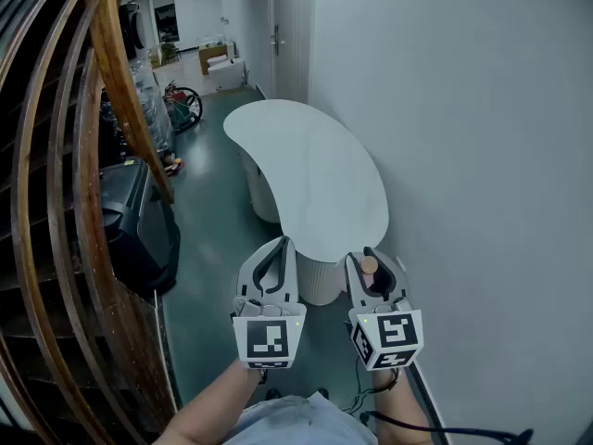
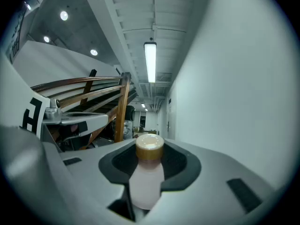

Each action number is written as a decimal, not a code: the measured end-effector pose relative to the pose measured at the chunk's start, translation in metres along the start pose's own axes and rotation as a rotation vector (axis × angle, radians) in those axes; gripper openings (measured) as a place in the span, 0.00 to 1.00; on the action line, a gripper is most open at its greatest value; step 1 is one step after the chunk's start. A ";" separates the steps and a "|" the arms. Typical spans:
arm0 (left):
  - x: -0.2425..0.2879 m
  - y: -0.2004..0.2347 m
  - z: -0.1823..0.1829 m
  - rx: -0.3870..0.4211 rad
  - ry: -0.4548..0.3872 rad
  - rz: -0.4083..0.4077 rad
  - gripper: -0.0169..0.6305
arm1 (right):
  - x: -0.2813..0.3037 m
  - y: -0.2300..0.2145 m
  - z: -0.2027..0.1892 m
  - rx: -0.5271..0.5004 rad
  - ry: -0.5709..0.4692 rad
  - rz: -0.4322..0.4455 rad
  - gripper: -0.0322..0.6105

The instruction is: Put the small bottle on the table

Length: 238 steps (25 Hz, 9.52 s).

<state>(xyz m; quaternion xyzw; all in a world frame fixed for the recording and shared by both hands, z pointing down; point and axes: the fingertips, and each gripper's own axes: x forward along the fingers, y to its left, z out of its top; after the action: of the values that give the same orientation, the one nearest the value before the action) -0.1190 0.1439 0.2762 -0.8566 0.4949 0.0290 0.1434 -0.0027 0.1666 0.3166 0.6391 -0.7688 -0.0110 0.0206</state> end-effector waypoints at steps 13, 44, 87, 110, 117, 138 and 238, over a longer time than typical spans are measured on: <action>0.002 -0.008 0.004 0.007 -0.010 -0.002 0.02 | -0.005 -0.007 0.000 0.006 -0.007 0.001 0.23; 0.052 -0.016 -0.047 -0.024 0.064 0.076 0.02 | 0.051 -0.044 -0.027 0.017 0.039 0.100 0.23; 0.314 0.063 -0.105 -0.028 0.021 0.038 0.02 | 0.310 -0.150 -0.029 0.059 0.028 0.086 0.23; 0.355 0.087 -0.124 0.251 0.070 0.078 0.02 | 0.384 -0.154 -0.064 0.029 0.112 0.230 0.23; 0.358 0.098 -0.147 0.096 0.100 0.115 0.02 | 0.395 -0.152 -0.080 0.023 0.152 0.215 0.23; 0.374 0.106 -0.188 0.160 0.200 0.059 0.02 | 0.414 -0.160 -0.153 0.053 0.284 0.205 0.23; 0.357 0.104 -0.111 0.118 0.065 0.119 0.02 | 0.385 -0.137 -0.029 0.007 0.010 0.277 0.05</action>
<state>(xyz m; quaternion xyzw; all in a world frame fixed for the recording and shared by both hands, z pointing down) -0.0362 -0.2352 0.2915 -0.8162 0.5502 -0.0194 0.1753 0.0628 -0.2363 0.3466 0.5267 -0.8497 -0.0022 0.0235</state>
